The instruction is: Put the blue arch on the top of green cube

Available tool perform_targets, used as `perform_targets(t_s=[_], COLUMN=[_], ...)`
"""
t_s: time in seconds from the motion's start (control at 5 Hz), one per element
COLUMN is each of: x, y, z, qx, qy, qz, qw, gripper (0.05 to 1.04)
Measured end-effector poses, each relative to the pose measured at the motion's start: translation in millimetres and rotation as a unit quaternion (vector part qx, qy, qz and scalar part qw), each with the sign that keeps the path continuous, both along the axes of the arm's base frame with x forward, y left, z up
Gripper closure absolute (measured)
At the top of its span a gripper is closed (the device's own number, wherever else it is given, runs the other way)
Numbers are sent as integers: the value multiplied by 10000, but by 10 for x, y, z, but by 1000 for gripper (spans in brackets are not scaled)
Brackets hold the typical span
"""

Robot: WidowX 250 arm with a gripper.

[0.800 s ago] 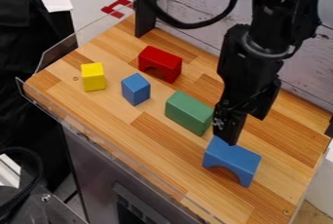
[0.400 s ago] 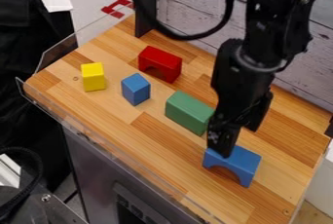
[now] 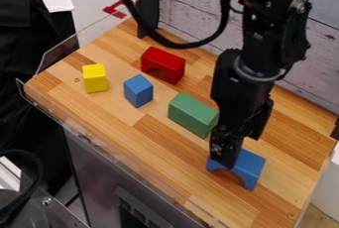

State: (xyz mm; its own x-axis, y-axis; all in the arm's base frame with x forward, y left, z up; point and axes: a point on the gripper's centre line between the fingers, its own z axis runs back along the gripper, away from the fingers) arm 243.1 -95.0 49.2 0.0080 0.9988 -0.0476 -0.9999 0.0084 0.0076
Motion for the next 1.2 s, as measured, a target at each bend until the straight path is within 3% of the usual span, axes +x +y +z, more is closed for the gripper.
perform_targets(t_s=[0.2,0.6,0.8,1.0,1.2], x=[21,61,73,86,122], y=[-27,2,9,4,-18], z=[-94,-235,-334,-374,-334], qx=[-147,-206,-222,-254,-362], qy=[-43,28,148,144,141], qz=[189,348,399,376,282], qw=[9997,9992,9988,9989,9988], gripper=[83,83,131,414,494])
